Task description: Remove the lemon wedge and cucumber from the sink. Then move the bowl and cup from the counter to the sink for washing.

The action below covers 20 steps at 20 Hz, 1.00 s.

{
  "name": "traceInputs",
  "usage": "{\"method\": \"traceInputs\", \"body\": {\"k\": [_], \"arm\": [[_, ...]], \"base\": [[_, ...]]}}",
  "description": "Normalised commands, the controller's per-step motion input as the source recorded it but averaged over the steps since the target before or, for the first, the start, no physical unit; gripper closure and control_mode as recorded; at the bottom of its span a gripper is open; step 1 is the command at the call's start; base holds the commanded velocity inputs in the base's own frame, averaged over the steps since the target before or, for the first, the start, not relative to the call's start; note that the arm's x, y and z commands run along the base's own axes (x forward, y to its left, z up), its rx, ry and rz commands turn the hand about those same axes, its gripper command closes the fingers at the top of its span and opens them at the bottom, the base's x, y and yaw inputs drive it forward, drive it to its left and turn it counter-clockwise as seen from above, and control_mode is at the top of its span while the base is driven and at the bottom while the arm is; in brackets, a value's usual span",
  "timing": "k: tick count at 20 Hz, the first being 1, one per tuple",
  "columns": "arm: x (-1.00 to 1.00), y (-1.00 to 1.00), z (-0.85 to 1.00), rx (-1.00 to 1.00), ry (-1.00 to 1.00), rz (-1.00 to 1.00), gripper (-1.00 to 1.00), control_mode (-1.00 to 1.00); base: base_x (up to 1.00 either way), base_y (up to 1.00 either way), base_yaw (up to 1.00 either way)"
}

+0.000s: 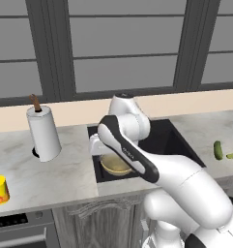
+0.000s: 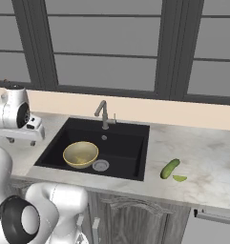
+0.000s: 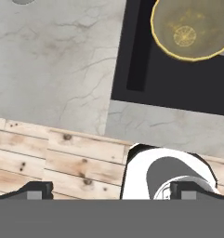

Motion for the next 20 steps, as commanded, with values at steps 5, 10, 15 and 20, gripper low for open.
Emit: {"method": "traceInputs", "body": {"k": [5,10,15,20], "arm": [[-0.03,0.34,0.0,0.0,-0.07,0.0,-1.0,-1.0],[0.0,0.34,0.0,0.02,-0.07,0.0,-1.0,-1.0],[0.0,0.37,0.0,0.01,-0.03,0.0,-1.0,-1.0],[0.0,0.38,0.0,0.01,-0.05,0.0,-1.0,-1.0]], "base": [[0.0,0.0,0.0],[0.0,0.0,0.0],[0.0,0.0,0.0],[0.0,0.0,0.0]]}}
